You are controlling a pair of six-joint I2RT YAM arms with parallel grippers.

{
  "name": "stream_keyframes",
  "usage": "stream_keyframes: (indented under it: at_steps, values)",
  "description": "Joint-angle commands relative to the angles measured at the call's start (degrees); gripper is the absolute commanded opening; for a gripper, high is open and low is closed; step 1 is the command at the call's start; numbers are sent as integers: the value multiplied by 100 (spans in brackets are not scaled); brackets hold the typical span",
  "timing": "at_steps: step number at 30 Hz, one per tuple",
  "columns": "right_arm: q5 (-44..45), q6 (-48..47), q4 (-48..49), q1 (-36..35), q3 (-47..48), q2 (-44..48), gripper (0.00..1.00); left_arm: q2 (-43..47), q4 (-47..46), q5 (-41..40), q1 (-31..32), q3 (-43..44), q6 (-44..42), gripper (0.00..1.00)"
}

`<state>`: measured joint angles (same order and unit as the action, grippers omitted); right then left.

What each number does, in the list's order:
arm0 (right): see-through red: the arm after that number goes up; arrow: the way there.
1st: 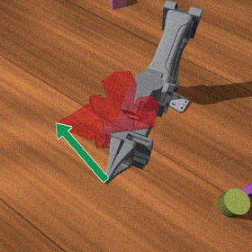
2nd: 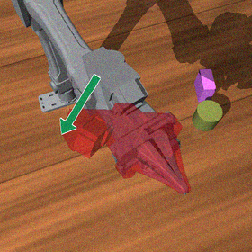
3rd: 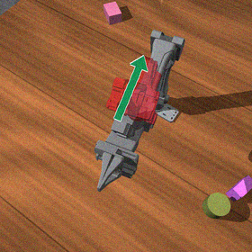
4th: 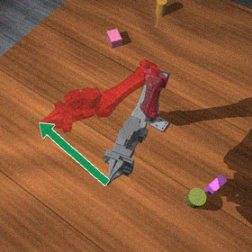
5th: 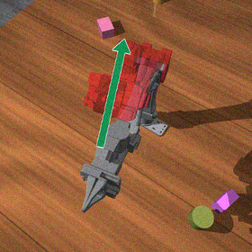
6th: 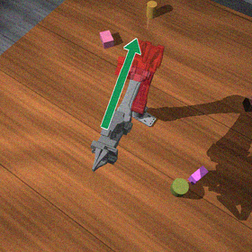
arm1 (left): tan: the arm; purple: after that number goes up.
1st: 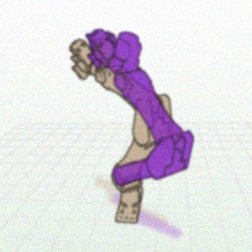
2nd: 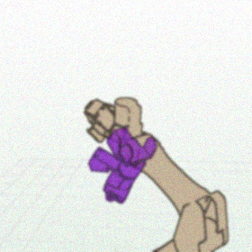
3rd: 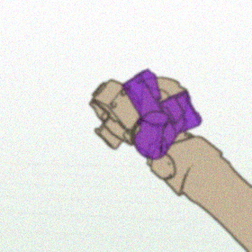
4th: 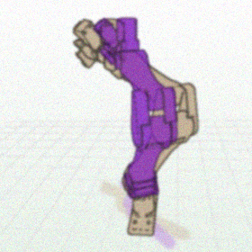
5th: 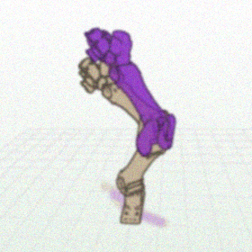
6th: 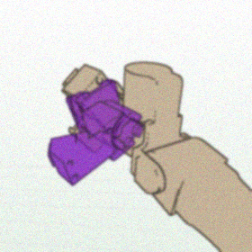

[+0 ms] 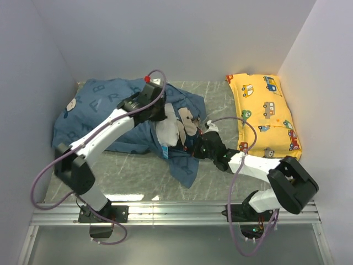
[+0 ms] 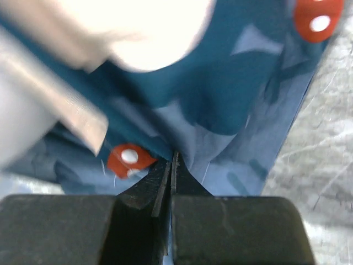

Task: Remove the pillowcase from the pillow

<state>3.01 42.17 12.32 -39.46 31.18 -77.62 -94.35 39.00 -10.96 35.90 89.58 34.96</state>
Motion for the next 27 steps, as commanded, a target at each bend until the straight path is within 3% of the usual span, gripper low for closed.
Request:
stream_keyframes:
  at_steps: [1,5,8,11,12,18,23,27]
  values:
    - [32,-33,-159,158,318,-401,0,1153,-947,611,-57,-440,151,0]
    - [-18,-262,-607,360,907,-535,0,1875,-1385,683,215,-1731,362,0]
    - [-10,-420,-686,369,960,9,0,2157,-1815,824,364,-2391,564,1]
    - [-55,-587,-985,299,1083,633,14,2210,-1949,745,488,-2630,687,0]
    - [67,-648,-1090,264,1101,791,25,2219,-2001,745,514,-2656,722,0]
    - [148,-1070,-1311,89,995,1803,62,2254,-2116,718,646,-2656,784,0]
    - [78,-1440,-1495,-105,1618,1198,73,2210,-2002,560,883,-2516,802,0]
    - [279,-1598,-1451,-97,1979,715,72,2333,-2072,560,1050,-2709,925,0]
